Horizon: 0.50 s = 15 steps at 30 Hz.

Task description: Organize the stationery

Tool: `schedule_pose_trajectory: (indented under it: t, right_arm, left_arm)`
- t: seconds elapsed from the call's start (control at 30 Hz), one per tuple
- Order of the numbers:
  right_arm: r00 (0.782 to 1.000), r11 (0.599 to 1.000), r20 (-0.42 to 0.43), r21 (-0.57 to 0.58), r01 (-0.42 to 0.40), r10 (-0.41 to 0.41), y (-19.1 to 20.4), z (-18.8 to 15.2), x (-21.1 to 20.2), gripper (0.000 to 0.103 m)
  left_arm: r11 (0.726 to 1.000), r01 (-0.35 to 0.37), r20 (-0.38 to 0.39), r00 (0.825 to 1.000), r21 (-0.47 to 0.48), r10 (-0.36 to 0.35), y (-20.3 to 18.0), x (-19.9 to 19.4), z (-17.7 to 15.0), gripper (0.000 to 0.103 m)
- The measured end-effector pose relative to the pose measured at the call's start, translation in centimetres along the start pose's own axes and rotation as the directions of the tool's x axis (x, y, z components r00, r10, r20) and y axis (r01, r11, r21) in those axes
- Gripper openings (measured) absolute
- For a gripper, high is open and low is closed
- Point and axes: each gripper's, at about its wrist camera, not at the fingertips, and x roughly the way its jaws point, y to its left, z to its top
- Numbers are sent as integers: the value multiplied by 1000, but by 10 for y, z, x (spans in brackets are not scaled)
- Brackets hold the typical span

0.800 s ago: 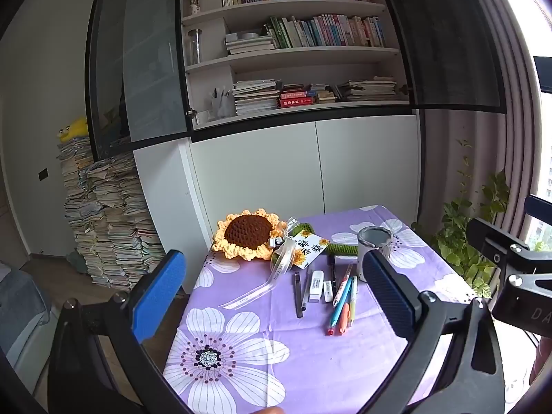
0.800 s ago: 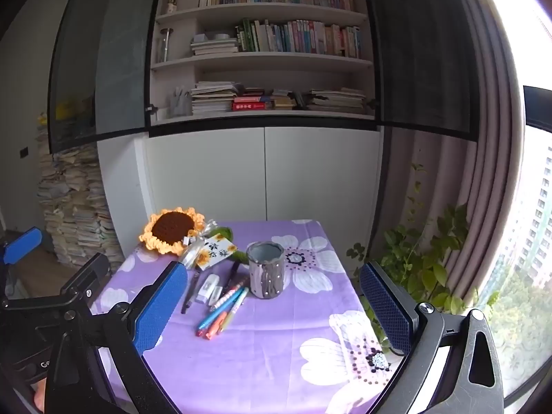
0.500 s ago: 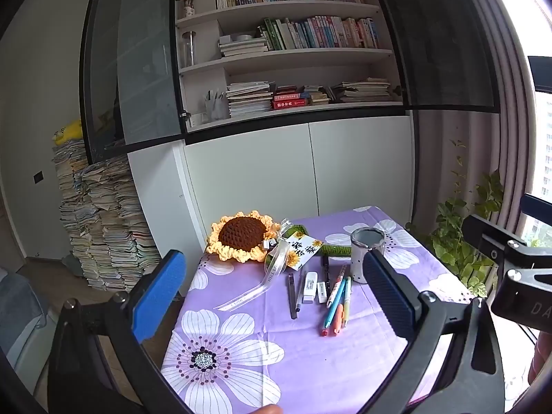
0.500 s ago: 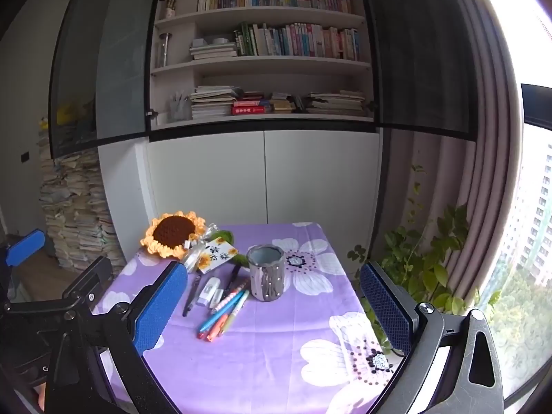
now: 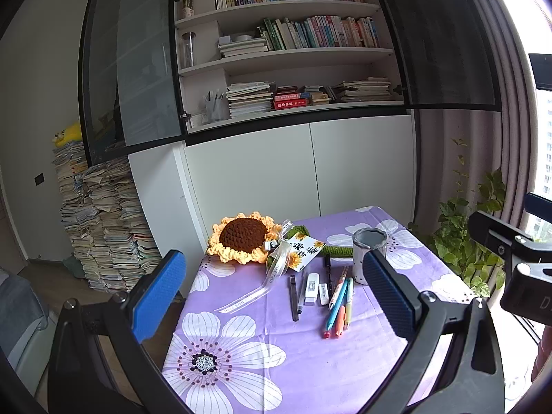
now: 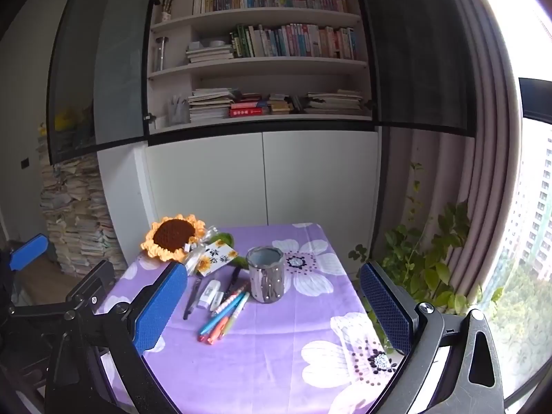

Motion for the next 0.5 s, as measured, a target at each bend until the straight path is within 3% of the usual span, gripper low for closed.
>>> schedule_pose_trajectory:
  t: [0.5]
  right_arm:
    - [1000,1000,-6,-3,4,-4,3,5,4,100]
  left_arm:
    - [999,22,-29,999,-40,-23,12,7,-4,102]
